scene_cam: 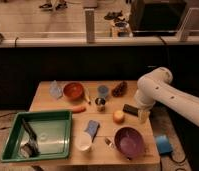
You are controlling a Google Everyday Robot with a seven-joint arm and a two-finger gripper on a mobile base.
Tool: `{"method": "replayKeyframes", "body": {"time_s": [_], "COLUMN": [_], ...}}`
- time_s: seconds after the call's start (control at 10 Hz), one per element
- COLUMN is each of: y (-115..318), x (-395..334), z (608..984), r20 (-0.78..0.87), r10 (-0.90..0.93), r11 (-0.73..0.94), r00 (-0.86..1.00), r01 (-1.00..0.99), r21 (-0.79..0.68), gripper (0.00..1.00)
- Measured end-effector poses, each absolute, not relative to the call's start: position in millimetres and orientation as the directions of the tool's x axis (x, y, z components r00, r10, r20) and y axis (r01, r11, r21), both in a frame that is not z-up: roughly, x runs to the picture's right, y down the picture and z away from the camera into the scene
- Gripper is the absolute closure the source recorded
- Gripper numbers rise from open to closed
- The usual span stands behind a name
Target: Place apple in paper cup
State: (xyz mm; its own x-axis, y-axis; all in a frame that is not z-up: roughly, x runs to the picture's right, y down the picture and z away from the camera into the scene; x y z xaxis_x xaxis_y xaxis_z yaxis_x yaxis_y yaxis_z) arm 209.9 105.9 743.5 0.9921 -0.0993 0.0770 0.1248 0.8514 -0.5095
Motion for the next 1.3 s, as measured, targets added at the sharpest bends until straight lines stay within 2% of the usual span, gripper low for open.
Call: {"method": "replayKeyframes", "body": {"time_s": [1.3], "y": [101.9], "x": [163.5], "z": [784.3], "r20": [0.235], "r10": [-0.228], "r11": [0.833], "r00": [0.945], "r01": [0.314], "r21": [-0.455], "gripper": [0.20]}}
